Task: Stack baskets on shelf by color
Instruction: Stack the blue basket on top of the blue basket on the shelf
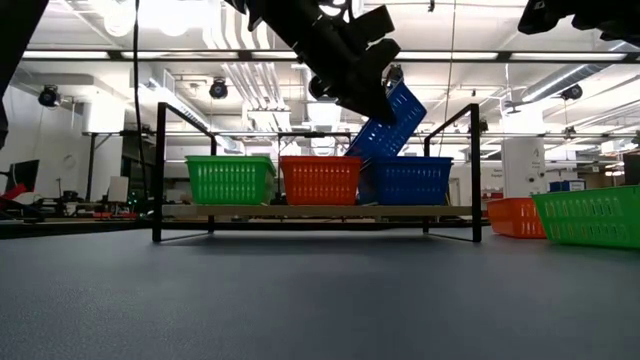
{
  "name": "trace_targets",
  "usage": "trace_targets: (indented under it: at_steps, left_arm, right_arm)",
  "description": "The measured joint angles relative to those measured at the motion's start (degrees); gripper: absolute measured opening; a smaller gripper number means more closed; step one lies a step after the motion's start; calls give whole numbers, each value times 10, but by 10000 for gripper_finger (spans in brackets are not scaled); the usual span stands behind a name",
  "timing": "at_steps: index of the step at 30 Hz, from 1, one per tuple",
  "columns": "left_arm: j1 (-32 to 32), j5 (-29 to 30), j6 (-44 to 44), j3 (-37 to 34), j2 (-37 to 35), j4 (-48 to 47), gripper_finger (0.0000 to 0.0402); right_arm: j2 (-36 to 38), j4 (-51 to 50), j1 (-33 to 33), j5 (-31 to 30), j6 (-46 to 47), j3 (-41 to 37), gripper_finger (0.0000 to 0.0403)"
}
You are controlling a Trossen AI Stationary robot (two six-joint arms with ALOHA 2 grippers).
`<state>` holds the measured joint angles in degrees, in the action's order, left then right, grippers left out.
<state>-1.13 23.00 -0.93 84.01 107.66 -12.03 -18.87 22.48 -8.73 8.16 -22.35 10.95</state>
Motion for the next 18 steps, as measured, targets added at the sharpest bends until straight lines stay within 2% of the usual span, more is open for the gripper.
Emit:
trace_targets:
  at_steps: [14,18]
  left_arm:
    - [0,-4,0,0,0,0,1]
    - [0,-4,0,0,0,0,22]
  right_arm:
    - [0,0,0,0,-1,0,9]
    - [0,0,0,0,2,0,9]
